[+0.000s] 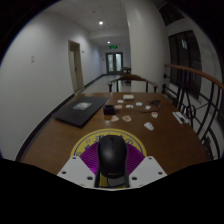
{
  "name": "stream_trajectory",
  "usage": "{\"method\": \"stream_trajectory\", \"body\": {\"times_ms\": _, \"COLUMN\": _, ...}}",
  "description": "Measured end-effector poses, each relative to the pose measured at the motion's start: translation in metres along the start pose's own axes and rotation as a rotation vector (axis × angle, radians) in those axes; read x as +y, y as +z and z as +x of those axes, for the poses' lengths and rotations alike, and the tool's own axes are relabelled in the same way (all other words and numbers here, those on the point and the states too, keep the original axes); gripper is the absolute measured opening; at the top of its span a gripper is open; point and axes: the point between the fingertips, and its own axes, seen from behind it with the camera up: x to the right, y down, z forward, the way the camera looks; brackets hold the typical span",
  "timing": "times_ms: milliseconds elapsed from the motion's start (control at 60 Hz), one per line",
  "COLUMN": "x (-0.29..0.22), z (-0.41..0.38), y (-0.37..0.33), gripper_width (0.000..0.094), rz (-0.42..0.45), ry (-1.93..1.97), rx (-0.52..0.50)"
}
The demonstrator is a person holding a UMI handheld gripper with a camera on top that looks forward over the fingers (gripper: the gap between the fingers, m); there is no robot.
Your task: Arrange mouse
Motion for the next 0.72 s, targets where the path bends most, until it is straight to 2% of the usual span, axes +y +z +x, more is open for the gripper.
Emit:
{"method": "stream_trajectory", "body": {"times_ms": 150, "x": 0.029, "z": -0.005, "y": 0.026, "gripper_width": 0.0327, "rz": -0.083, "ry": -0.014, "rx": 0.021}}
{"method": "stream_trajectory", "body": {"times_ms": 250, "x": 0.033, "z": -0.002, "y": 0.032, "gripper_width": 0.0407, "rz": -0.094, "ry": -0.078, "rx": 0.056}}
{"method": "stream_trajectory", "body": {"times_ms": 350, "x": 0.035, "z": -0.006, "y": 0.030, "gripper_width": 0.0557, "rz": -0.123, "ry": -0.099, "rx": 0.016}}
{"method": "stream_trajectory", "body": {"times_ms": 450, "x": 0.024, "z": -0.009, "y": 0.007, "gripper_width": 0.0878, "rz": -0.082, "ry": -0.121, "rx": -0.054}}
{"method": "stream_trajectory", "body": {"times_ms": 483, "x": 0.018, "z": -0.005, "y": -0.009, "gripper_width": 0.0840, "rz": -0.051, "ry": -0.125, "rx": -0.062}}
{"method": "stream_trajectory", "body": {"times_ms": 617, "x": 0.015, "z": 0.025, "y": -0.071, "gripper_width": 0.0849, "rz": 0.035, "ry": -0.111, "rx": -0.101}}
{"method": "stream_trajectory", "body": {"times_ms": 717, "x": 0.029, "z": 0.060, "y": -0.112, "gripper_width": 0.0850, "rz": 0.068, "ry": -0.055, "rx": -0.101}}
